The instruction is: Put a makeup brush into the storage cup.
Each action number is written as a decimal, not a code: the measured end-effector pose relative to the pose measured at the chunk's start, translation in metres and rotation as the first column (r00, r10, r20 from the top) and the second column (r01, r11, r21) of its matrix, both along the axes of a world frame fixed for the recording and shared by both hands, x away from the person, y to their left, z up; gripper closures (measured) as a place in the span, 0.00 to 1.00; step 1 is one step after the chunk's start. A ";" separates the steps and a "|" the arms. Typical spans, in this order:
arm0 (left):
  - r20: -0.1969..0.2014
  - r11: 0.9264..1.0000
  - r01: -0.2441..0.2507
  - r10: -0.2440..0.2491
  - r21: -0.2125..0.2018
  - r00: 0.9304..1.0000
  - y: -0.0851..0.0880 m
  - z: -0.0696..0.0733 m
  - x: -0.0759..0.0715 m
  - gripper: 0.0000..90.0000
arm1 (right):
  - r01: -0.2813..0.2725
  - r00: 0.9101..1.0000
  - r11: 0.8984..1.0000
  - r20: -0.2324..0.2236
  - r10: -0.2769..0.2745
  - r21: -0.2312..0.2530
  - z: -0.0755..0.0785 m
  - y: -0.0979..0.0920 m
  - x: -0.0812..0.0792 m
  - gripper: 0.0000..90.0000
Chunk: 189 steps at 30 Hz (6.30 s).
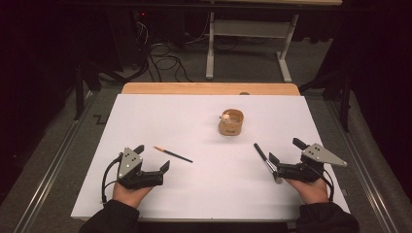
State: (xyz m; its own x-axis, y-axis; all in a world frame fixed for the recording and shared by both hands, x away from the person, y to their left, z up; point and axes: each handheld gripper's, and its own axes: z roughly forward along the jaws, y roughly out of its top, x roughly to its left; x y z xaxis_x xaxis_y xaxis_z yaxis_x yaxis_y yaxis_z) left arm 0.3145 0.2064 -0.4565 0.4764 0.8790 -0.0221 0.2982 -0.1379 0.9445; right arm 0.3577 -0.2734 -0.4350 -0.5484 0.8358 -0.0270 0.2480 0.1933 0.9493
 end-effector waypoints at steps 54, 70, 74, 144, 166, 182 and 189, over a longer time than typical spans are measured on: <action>-0.088 0.999 -0.033 0.036 0.033 0.995 0.003 -0.006 0.005 0.01 | 0.013 1.000 1.000 -0.011 -0.013 -0.012 -0.004 0.007 0.004 0.00; -0.174 0.997 -0.028 0.039 0.068 0.984 0.001 -0.013 0.011 0.01 | 0.011 1.000 1.000 -0.020 -0.011 -0.024 -0.006 0.009 0.005 0.00; -0.192 0.997 -0.026 0.040 0.076 0.981 0.001 -0.014 0.012 0.01 | 0.008 1.000 1.000 -0.021 -0.008 -0.026 -0.006 0.010 0.005 0.00; -0.463 0.988 -0.027 0.096 0.153 0.881 -0.003 -0.025 0.028 0.06 | -0.007 0.999 0.999 -0.053 0.005 -0.054 -0.015 0.003 -0.003 0.00; -0.686 0.970 0.058 0.124 0.236 0.717 -0.013 -0.008 0.056 0.07 | -0.007 0.998 0.999 -0.064 0.005 -0.032 -0.014 0.002 -0.003 0.00; -0.810 0.975 0.054 0.148 0.216 0.567 -0.023 0.001 0.081 0.17 | -0.018 0.997 1.000 -0.073 0.017 -0.015 -0.014 0.002 -0.003 0.00; -0.835 0.980 0.033 0.149 0.195 0.530 -0.033 0.004 0.096 0.16 | -0.022 0.997 1.000 -0.069 0.021 -0.012 -0.014 0.001 -0.003 0.00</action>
